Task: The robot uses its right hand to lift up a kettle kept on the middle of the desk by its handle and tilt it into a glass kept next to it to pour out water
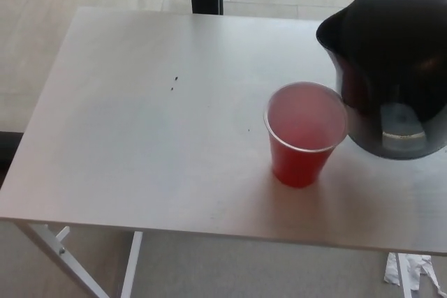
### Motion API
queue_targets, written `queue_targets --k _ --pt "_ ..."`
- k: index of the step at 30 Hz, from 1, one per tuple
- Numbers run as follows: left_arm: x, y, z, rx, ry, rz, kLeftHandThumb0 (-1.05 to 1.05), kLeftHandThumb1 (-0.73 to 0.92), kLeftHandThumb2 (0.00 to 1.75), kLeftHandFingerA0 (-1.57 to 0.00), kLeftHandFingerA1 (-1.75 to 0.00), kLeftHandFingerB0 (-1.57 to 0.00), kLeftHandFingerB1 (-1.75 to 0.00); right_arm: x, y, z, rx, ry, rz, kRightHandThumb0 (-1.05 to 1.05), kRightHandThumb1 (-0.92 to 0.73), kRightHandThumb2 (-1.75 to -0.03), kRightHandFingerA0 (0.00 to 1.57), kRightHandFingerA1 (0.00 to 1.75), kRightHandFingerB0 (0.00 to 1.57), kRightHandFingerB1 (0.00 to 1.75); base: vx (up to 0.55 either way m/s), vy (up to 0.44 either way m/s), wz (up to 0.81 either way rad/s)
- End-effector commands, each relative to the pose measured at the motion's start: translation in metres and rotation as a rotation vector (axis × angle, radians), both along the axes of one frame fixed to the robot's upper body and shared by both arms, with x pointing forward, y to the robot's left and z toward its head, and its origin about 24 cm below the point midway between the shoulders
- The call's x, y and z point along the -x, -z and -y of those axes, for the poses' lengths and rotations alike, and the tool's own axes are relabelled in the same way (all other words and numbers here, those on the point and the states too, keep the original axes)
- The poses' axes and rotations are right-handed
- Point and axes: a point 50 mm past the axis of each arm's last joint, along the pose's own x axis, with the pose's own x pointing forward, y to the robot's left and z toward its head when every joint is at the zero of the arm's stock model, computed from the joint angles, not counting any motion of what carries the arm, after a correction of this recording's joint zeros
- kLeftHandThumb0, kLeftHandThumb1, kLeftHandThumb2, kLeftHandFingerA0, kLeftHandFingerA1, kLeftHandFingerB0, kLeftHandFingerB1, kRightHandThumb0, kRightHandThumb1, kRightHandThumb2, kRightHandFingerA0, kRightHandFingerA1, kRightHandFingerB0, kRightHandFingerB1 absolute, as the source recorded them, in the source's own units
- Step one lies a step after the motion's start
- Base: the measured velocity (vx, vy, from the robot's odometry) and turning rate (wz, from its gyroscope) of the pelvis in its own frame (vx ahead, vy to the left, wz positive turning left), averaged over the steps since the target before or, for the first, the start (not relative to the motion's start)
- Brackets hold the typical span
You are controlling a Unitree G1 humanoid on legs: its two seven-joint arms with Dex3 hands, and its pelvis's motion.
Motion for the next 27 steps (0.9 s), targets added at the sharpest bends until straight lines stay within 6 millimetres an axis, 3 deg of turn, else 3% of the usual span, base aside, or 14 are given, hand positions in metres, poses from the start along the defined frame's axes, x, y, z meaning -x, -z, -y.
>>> queue_targets --k 1,4,7,10,11,16,17,19,27 --pt "-0.002 -0.011 -0.008 -0.052 0.004 0.009 -0.65 0.78 0.63 -0.72 -0.63 -0.53 -0.56 -0.001 -0.045 -0.005 0.064 -0.062 0.209 -0.09 -0.45 -1.32 1.00 1.70 0.89 1.52 0.00 0.000 0.00" --pt "-0.005 -0.013 -0.009 -0.053 0.000 0.017 -0.64 0.78 0.63 -0.71 -0.63 -0.53 -0.57 -0.001 -0.055 -0.004 0.095 -0.081 0.235 -0.08 -0.45 -1.37 0.97 1.73 0.84 1.55 0.00 0.000 0.00" --pt "-0.008 -0.016 -0.010 -0.063 0.005 0.021 -0.64 0.79 0.64 -0.71 -0.62 -0.52 -0.57 -0.002 -0.066 0.000 0.121 -0.114 0.253 -0.09 -0.50 -1.28 1.01 1.68 0.84 1.56 0.00 0.000 0.00" --pt "-0.009 -0.018 -0.012 -0.070 0.008 0.019 -0.65 0.79 0.63 -0.74 -0.63 -0.53 -0.57 -0.002 -0.071 0.003 0.180 -0.131 0.238 -0.08 -0.50 -1.26 1.03 1.69 0.87 1.55 0.00 0.000 0.00" --pt "-0.009 -0.019 -0.012 -0.078 0.016 0.014 -0.65 0.80 0.63 -0.74 -0.63 -0.53 -0.57 -0.002 -0.071 0.003 0.189 -0.142 0.238 -0.07 -0.44 -1.31 1.05 1.75 0.82 1.55 0.00 0.000 0.00" --pt "-0.012 -0.022 -0.013 -0.075 0.010 0.031 -0.66 0.79 0.63 -0.74 -0.65 -0.54 -0.57 -0.002 -0.076 0.005 0.268 -0.139 0.220 -0.11 -0.44 -1.32 1.06 1.71 0.85 1.53 0.00 0.000 0.00" --pt "-0.011 -0.022 -0.013 -0.075 0.024 0.030 -0.66 0.80 0.63 -0.73 -0.66 -0.52 -0.58 -0.002 -0.078 0.005 0.284 -0.151 0.226 -0.10 -0.45 -1.32 1.03 1.71 0.88 1.56 0.00 0.000 0.00" --pt "-0.011 -0.022 -0.014 -0.077 0.016 0.023 -0.66 0.80 0.63 -0.75 -0.65 -0.55 -0.56 -0.002 -0.082 0.004 0.290 -0.180 0.222 -0.13 -0.55 -1.16 0.99 1.75 0.84 1.57 0.00 0.000 0.00" --pt "-0.009 -0.019 -0.012 -0.073 0.019 0.016 -0.66 0.80 0.64 -0.71 -0.63 -0.51 -0.56 -0.004 -0.087 -0.005 0.401 -0.192 0.230 -0.14 -0.50 -1.25 0.93 1.75 0.79 1.63 0.00 0.000 0.00"
